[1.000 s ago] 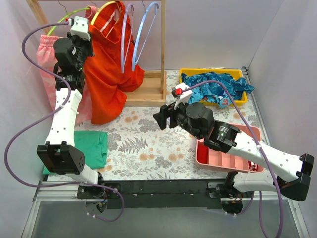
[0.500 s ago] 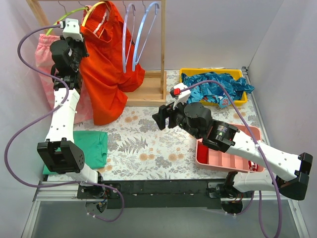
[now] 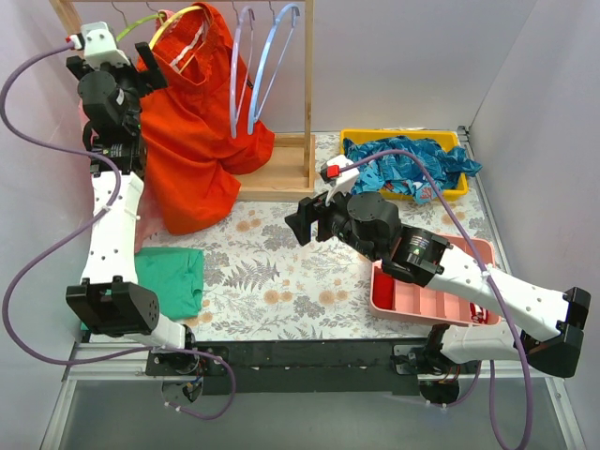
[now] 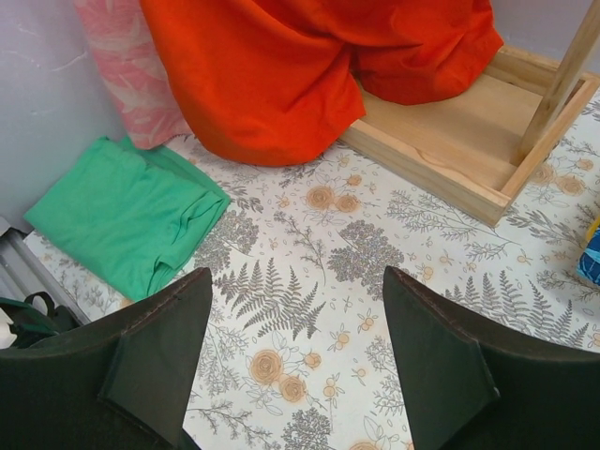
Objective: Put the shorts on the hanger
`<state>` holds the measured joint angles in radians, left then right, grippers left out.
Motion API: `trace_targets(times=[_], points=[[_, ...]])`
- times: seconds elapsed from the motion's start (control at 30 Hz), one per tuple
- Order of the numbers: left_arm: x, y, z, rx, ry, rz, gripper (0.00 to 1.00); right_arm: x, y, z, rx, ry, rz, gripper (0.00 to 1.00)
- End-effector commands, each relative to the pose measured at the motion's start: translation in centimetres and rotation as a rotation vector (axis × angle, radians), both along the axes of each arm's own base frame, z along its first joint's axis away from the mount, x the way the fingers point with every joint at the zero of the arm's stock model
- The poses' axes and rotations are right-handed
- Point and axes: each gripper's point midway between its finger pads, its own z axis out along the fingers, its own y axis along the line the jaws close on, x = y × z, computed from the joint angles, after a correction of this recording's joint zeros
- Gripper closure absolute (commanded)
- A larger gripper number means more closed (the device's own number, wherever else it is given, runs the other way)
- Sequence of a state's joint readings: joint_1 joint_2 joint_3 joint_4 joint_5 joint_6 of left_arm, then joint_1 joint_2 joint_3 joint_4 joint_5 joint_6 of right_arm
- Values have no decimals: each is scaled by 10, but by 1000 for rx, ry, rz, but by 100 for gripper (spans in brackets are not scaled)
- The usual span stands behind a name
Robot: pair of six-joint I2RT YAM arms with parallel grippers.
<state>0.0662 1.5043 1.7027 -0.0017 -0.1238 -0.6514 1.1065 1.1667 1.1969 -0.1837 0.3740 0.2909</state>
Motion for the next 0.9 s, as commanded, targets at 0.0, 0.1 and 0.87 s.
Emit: trace_targets(times=[0.0, 0.1, 0.87], points=[[-67, -6, 75, -184, -159, -28, 2, -3, 0, 32, 101, -32, 7, 18], [-91, -32, 77, -332, -102, -162, 2, -4, -5, 32, 119, -33, -1, 15], [-216, -227, -325, -588, 746, -478, 2, -12, -56, -72, 62, 134, -172, 5]])
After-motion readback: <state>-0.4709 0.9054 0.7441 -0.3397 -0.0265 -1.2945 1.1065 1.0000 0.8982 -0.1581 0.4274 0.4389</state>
